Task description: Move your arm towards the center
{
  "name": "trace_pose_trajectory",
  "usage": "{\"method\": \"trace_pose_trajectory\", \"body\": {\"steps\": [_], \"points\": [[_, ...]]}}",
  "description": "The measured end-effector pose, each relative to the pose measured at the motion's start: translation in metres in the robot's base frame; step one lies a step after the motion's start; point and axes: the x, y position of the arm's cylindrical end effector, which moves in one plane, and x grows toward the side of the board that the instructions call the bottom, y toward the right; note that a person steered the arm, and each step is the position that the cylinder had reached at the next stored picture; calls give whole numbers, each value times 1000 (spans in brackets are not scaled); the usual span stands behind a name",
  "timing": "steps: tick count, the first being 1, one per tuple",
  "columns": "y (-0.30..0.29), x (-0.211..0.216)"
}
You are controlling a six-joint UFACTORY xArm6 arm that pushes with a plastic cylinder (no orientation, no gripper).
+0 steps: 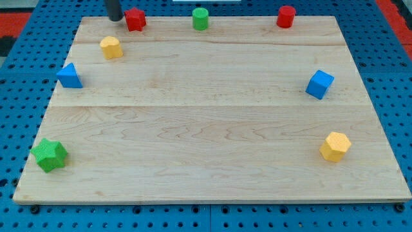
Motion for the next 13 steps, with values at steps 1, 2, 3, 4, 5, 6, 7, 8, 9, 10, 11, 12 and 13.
{"method": "trace_pose_trajectory", "body": {"steps": [1, 2, 3, 4, 5, 6, 7, 8, 9, 10, 11, 12, 13], "points": [[90, 3], [130, 36], [140, 81], [226, 110], [353, 102], [441, 77], [494, 17], [500, 1], [492, 0], [492, 0], [492, 0], [492, 0], [489, 0]]}}
